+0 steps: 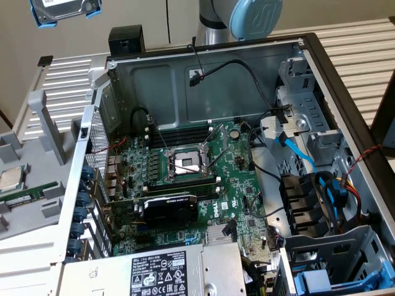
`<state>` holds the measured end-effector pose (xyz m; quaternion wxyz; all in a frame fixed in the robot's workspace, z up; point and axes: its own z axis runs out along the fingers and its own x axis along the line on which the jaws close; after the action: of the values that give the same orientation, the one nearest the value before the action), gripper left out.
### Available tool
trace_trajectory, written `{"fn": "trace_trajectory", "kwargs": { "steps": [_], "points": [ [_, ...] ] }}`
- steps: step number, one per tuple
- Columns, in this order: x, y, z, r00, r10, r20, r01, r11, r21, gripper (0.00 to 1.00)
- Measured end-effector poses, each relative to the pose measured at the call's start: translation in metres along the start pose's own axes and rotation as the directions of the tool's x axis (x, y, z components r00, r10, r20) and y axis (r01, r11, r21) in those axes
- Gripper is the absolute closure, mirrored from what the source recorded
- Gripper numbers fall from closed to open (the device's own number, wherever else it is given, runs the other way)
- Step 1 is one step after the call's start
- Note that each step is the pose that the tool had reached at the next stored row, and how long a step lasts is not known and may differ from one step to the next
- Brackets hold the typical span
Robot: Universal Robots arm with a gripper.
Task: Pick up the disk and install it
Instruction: 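Pick up the disk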
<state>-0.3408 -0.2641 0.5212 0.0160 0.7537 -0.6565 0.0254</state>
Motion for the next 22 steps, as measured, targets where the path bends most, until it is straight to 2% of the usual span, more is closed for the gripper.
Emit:
{"fn": "trace_trajectory", "kwargs": {
  "steps": [5,22],
  "points": [
    [0.004,-0.0092,0.0003,1.0,0.0,0.0,0.0,1.0,-0.0001,0.63],
    [0.026,-0.0308,0.0016,1.0,0.0,0.0001,0.0,1.0,-0.0001,0.63]
  ]
}}
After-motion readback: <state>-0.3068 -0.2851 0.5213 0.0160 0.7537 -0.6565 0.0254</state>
